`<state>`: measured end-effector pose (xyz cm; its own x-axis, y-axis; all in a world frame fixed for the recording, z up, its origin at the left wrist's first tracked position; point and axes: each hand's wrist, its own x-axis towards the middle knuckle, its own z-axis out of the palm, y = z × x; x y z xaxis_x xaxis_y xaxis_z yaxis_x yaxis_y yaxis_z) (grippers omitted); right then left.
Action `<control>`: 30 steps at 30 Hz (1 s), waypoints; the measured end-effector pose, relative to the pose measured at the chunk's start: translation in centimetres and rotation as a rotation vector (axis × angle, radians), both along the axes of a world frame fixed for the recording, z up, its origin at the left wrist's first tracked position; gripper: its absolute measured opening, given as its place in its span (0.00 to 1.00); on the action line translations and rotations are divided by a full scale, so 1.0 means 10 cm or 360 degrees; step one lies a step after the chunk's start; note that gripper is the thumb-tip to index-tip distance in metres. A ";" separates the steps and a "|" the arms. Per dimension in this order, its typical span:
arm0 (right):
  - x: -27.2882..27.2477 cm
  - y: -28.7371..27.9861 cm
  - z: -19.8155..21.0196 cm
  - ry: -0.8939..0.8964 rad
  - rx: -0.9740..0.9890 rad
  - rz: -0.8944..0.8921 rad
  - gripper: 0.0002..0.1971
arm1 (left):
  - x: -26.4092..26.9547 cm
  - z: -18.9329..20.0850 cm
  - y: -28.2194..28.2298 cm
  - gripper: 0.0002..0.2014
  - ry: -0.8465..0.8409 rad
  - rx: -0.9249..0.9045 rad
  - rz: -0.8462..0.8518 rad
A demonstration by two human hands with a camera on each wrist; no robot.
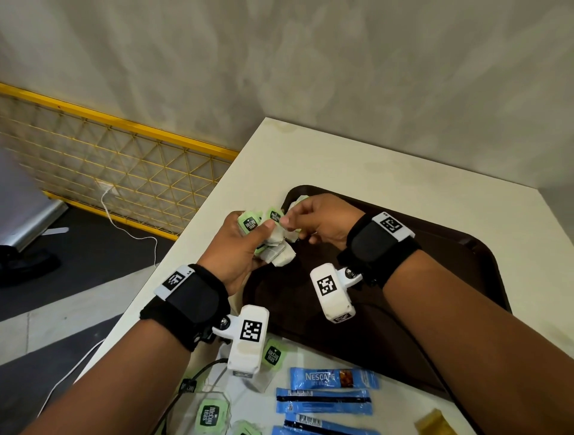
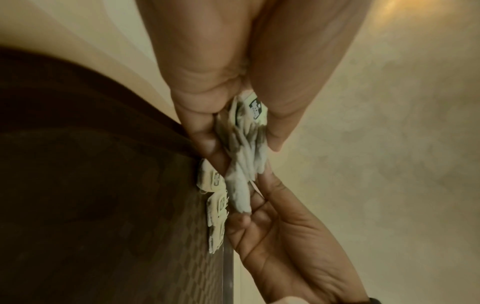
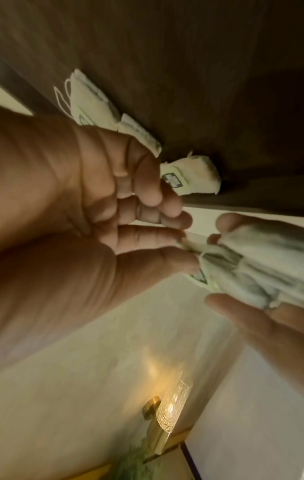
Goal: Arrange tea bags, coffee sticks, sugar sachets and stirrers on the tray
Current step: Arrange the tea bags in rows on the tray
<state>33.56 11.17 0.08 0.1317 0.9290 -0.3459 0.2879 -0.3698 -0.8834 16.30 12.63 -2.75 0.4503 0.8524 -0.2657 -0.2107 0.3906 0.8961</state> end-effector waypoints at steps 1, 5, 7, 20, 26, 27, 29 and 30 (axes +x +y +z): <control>0.02 0.00 -0.01 0.0027 0.0029 -0.0021 0.07 | 0.02 0.00 0.00 0.16 -0.0022 -0.0002 -0.0007; 0.07 -0.02 -0.03 0.0241 0.0058 -0.0158 0.08 | 0.07 0.02 -0.01 0.15 -0.0122 -0.0041 -0.0037; 0.09 -0.04 -0.03 0.0371 0.0044 -0.0179 0.07 | 0.07 0.00 0.00 0.16 -0.0120 -0.0053 -0.0037; 0.15 -0.08 -0.01 0.0442 0.0076 -0.0143 0.01 | 0.07 0.01 0.02 0.10 -0.0097 -0.0038 0.0007; 0.33 -0.07 -0.01 0.0334 0.0026 -0.0417 0.04 | 0.04 -0.01 0.05 0.11 -0.0018 -0.0017 0.0067; 0.36 -0.07 -0.02 0.0208 -0.0008 -0.0408 0.06 | 0.04 -0.01 0.05 0.11 -0.0023 -0.0012 0.0074; 0.39 -0.07 -0.06 -0.0033 -0.0074 -0.0366 0.10 | 0.05 -0.01 0.05 0.10 -0.0026 -0.0001 0.0082; 0.39 -0.07 -0.08 -0.0139 -0.0102 -0.0339 0.11 | 0.05 -0.01 0.05 0.10 -0.0029 0.0000 0.0082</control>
